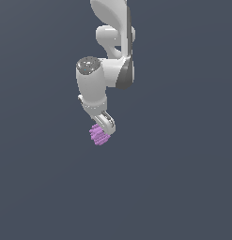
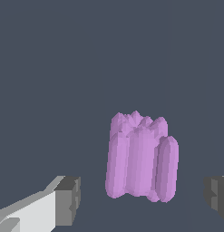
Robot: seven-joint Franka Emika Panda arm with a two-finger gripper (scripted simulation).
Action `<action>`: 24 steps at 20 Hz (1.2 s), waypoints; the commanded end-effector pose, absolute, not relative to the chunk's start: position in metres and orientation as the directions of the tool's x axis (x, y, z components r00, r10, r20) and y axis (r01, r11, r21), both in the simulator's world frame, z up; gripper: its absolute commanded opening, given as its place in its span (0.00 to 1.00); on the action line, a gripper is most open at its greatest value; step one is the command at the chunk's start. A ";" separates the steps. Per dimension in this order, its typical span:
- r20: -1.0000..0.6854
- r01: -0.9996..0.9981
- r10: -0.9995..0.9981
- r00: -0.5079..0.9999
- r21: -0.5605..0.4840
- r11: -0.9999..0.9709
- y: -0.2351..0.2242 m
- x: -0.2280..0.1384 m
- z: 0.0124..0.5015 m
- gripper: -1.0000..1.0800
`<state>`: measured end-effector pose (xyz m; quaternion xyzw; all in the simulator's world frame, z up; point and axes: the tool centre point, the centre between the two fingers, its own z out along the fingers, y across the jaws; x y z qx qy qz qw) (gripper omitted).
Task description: Pick up the object and move it to a goal position.
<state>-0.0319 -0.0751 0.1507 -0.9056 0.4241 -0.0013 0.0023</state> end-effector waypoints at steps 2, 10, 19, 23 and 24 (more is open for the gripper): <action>0.000 -0.800 -0.800 0.600 -0.002 -0.600 -0.078 -0.035 0.148 0.96; 0.000 -0.820 -0.820 0.573 0.000 -0.573 -0.080 -0.037 0.146 0.96; 0.000 -0.822 -0.822 0.570 0.000 -0.570 -0.080 -0.038 0.117 0.96; 0.000 -0.822 -0.822 0.569 0.000 -0.569 -0.080 -0.038 0.101 0.96; 0.000 -0.822 -0.822 0.569 0.000 -0.569 -0.080 -0.038 0.098 0.96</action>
